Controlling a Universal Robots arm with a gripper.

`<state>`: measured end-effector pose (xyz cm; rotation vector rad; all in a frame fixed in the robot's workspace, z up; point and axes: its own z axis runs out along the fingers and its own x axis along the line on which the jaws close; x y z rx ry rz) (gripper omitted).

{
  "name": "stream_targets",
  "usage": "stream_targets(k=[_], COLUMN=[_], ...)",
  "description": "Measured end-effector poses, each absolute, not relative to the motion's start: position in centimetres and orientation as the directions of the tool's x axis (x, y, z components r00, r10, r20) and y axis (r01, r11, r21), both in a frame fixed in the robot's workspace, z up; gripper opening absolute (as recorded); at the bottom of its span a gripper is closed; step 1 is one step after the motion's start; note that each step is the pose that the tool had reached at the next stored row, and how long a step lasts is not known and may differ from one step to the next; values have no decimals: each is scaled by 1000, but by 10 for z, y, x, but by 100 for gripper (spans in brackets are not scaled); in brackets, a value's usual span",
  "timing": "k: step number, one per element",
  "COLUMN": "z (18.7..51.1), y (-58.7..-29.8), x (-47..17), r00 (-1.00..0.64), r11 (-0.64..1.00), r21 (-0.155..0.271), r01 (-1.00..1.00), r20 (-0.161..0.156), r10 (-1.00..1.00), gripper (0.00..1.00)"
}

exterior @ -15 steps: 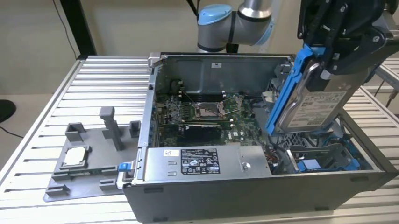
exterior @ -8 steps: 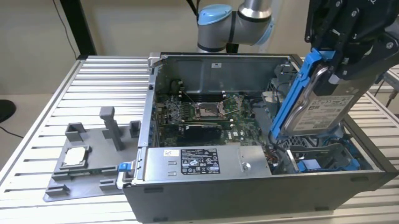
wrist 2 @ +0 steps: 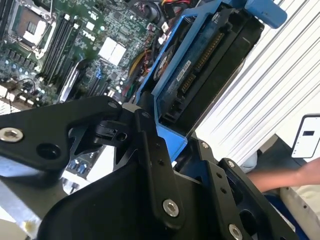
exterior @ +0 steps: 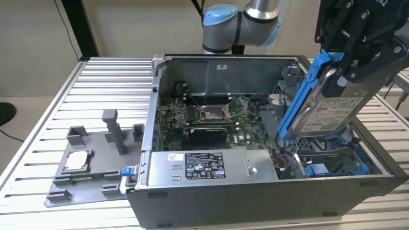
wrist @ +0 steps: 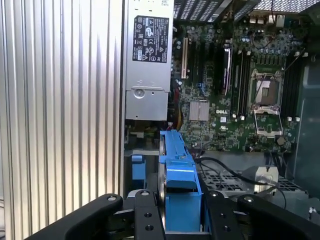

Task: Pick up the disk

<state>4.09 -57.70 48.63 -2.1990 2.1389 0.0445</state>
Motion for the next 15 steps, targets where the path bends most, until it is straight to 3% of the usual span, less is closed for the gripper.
stream_targets(k=[15], z=[480], y=[-582], x=[77], r00=[16], r11=[-14], r21=[-33], r01=[-999], r20=[-72], r10=[-997], gripper=[0])
